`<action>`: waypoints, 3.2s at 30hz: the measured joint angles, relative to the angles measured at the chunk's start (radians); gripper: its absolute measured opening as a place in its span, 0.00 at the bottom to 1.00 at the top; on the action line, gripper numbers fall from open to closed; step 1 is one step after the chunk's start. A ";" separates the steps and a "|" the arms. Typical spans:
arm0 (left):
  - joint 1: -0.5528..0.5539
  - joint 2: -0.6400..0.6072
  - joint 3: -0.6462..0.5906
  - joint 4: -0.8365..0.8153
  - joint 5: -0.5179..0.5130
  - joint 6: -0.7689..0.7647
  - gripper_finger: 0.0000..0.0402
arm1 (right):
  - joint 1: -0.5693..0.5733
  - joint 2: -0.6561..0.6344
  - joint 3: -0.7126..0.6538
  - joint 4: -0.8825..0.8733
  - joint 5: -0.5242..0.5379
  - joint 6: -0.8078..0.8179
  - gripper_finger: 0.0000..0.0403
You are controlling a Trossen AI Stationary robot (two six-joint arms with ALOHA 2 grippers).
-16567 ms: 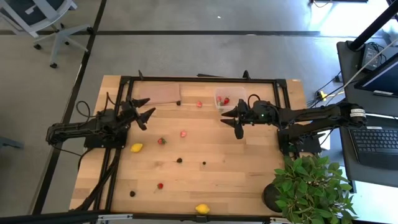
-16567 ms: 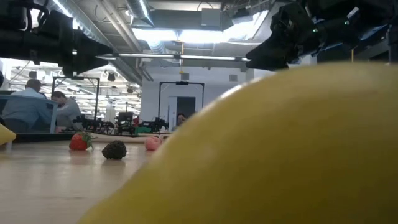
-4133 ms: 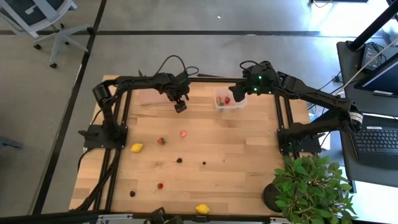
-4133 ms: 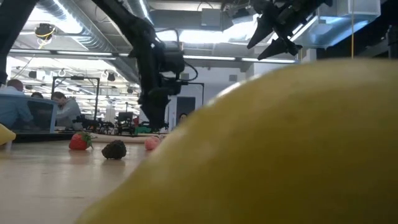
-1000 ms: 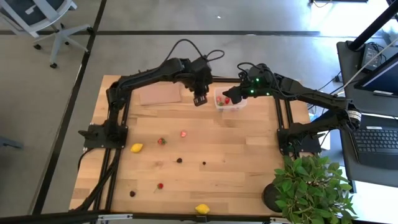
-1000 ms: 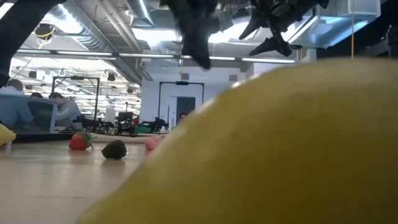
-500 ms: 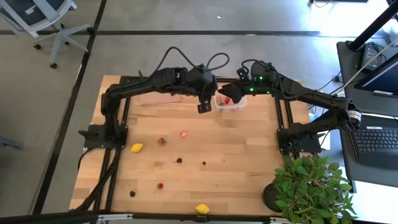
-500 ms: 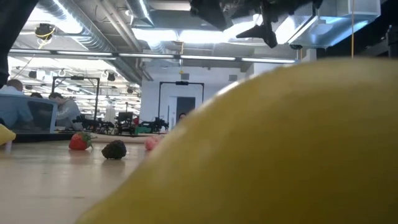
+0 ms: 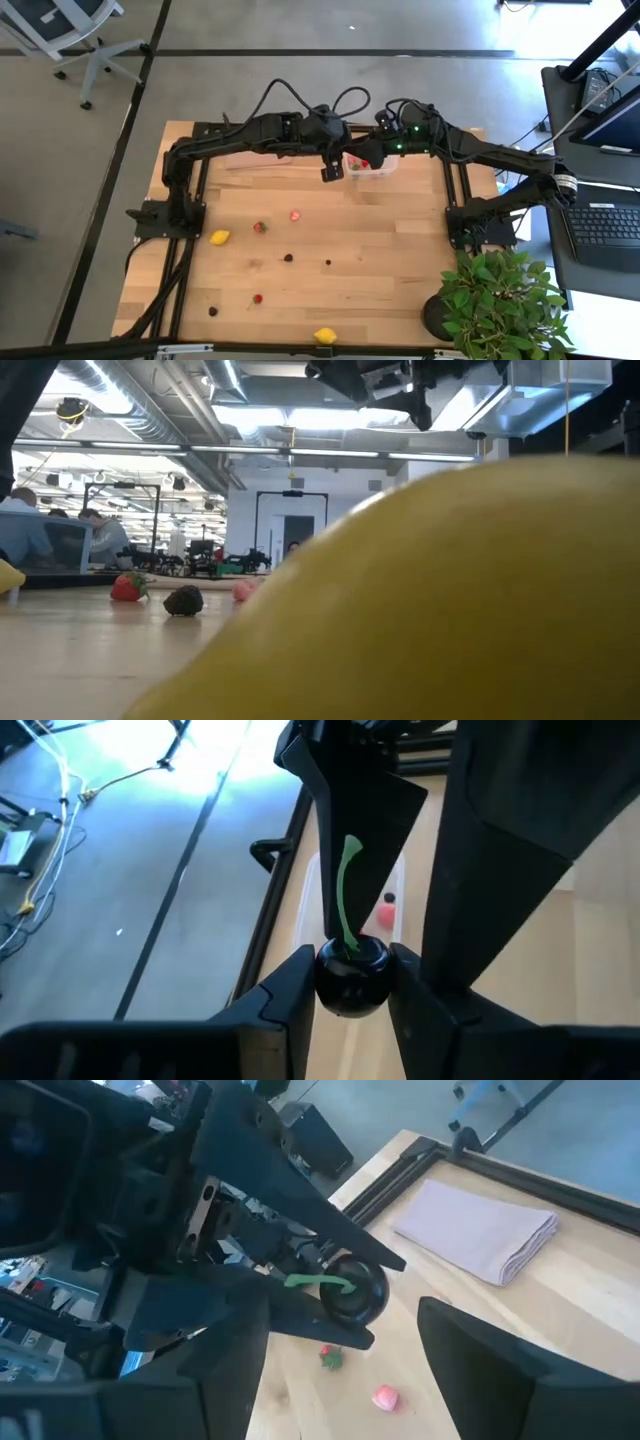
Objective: Pick and placing Produce into tupperware
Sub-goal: Put the black cherry into the transparent bin
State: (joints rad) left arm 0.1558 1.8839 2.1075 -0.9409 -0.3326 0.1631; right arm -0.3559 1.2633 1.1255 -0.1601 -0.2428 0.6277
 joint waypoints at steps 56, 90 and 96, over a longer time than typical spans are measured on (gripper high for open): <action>-0.013 0.003 0.001 -0.005 -0.033 0.022 0.29 | -0.028 0.023 -0.001 0.113 0.034 0.078 0.68; -0.033 0.003 0.000 0.034 -0.099 0.053 0.25 | -0.028 0.063 0.002 0.107 -0.024 0.054 0.27; -0.032 0.003 0.000 0.034 -0.095 0.050 0.31 | -0.028 0.064 0.001 0.112 -0.031 0.025 0.27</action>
State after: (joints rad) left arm 0.1234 1.8869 2.1071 -0.9070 -0.4272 0.2131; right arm -0.3843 1.3270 1.1267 -0.0486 -0.2740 0.6532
